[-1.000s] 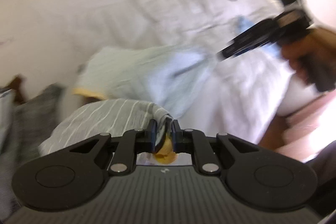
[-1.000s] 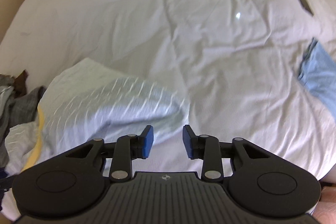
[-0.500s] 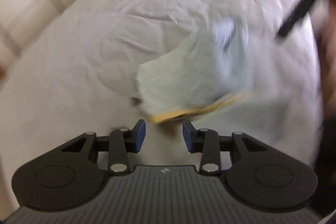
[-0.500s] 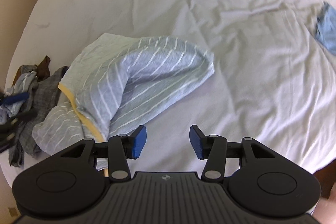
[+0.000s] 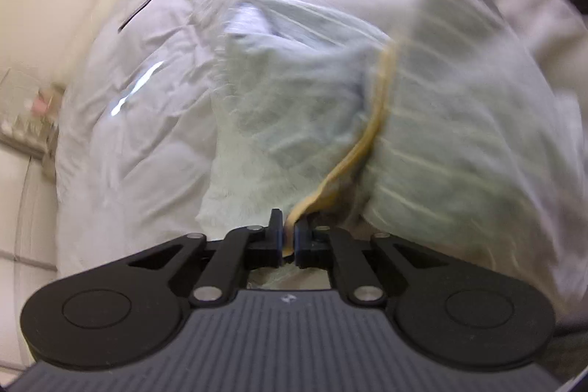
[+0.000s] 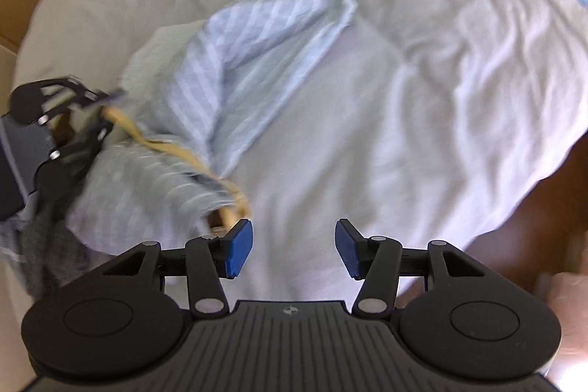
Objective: Fold clothes
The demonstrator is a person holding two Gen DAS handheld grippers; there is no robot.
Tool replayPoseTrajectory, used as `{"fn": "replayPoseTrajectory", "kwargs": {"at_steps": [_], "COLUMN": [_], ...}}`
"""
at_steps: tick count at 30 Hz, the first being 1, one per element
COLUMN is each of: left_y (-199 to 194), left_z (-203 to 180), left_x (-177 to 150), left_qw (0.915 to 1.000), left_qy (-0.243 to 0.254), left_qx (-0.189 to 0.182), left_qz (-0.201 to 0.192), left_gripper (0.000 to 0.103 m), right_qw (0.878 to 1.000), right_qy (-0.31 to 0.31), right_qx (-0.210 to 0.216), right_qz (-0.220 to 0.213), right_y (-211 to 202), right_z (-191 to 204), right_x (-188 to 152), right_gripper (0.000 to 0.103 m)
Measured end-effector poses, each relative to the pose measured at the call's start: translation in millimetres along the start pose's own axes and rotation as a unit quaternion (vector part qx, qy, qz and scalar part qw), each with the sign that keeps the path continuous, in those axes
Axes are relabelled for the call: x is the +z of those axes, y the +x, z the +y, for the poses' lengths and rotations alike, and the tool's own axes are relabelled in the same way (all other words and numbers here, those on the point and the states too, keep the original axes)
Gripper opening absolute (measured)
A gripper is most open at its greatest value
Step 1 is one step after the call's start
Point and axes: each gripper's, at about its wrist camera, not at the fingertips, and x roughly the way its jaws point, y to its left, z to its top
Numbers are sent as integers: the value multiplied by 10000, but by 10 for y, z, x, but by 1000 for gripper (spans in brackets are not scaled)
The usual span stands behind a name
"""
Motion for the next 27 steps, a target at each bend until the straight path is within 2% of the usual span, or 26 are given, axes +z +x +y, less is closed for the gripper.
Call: {"fn": "replayPoseTrajectory", "kwargs": {"at_steps": [1, 3, 5, 7, 9, 14, 17, 21, 23, 27], "left_y": [-54, -173, -319, -418, -482, -596, -676, -734, -764, -822], "left_z": [132, 479, 747, 918, 1015, 1075, 1124, 1185, 1205, 1245], "left_x": [52, 162, 275, 387, 518, 662, 740, 899, 979, 1137], "left_qw": [9992, 9917, 9833, 9787, 9791, 9785, 9748, 9739, 9736, 9727], "left_qy": [-389, -1241, -1716, -1901, -1845, -1846, -1971, -1936, -1915, -1872], "left_qx": [11, 128, 294, 386, 431, 401, 459, 489, 481, 466], "left_qz": [-86, -309, -523, -666, -746, -826, -935, -1075, -1147, -1292], "left_gripper": [4, 4, 4, 4, 4, 4, 4, 4, 4, 4], "right_qw": [9999, 9987, 9971, 9956, 9909, 9780, 9673, 9495, 9428, 9412], "right_qy": [79, 238, 423, 637, 1045, 1391, 1589, 1847, 1883, 1518], "right_qx": [147, 441, 620, 671, 839, 1475, 1854, 2352, 2563, 2795], "right_qz": [-25, -74, -112, -137, -153, -486, -687, -952, -998, -1139], "right_y": [29, 87, 174, 293, 421, 336, 282, 211, 156, -13], "right_z": [25, 75, 100, 96, 29, 30, 32, 35, 61, 171], "right_x": [-7, -21, -29, -29, -78, -75, -71, -67, -67, -48], "right_gripper": [55, 62, 70, 71, 71, 71, 71, 71, 71, 71]}}
